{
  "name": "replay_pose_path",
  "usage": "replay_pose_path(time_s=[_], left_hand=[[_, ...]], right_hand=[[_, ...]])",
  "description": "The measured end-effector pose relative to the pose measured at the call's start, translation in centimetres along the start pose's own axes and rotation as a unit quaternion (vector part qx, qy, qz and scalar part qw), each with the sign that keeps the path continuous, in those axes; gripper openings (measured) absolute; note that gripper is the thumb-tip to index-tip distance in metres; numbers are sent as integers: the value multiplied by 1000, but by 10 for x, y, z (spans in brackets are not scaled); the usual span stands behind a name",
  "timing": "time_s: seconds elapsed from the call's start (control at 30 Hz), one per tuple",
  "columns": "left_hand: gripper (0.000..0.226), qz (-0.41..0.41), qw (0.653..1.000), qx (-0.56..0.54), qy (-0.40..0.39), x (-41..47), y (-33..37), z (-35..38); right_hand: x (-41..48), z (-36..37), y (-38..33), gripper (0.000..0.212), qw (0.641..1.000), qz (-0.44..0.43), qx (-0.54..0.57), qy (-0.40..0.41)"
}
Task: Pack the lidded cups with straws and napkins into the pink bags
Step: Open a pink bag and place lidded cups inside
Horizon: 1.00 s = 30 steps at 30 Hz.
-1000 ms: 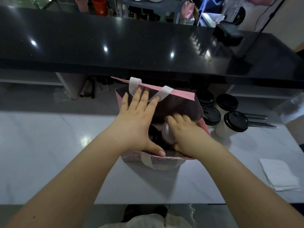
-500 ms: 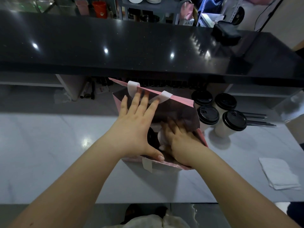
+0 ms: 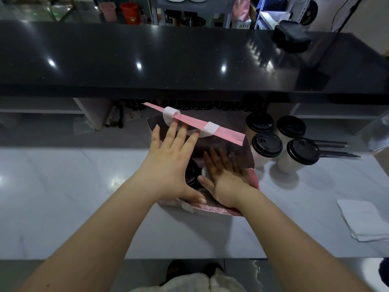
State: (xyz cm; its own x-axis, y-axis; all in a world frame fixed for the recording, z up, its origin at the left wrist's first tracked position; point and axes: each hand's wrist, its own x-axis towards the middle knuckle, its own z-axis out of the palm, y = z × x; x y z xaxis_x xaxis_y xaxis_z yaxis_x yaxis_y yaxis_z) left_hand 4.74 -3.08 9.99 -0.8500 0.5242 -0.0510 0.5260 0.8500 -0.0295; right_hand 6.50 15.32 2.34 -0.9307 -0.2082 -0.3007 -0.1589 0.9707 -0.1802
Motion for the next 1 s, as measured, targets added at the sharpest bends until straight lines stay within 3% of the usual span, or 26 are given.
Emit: replay_pose_path(time_s=[0.37,0.67,1.0], left_hand=[[124,-23,997,-52,46,4,-4,-11],[55,-6,979,-87,184,9,-13,-30],[35,89,979,-124,132,49,44,-47]], right_hand=[[-9,-36,-7,82,998,4,5,-63],[-24,-108,-11,59,992,-30,10,125],[-70,-115,14,29,945,6,89,315]])
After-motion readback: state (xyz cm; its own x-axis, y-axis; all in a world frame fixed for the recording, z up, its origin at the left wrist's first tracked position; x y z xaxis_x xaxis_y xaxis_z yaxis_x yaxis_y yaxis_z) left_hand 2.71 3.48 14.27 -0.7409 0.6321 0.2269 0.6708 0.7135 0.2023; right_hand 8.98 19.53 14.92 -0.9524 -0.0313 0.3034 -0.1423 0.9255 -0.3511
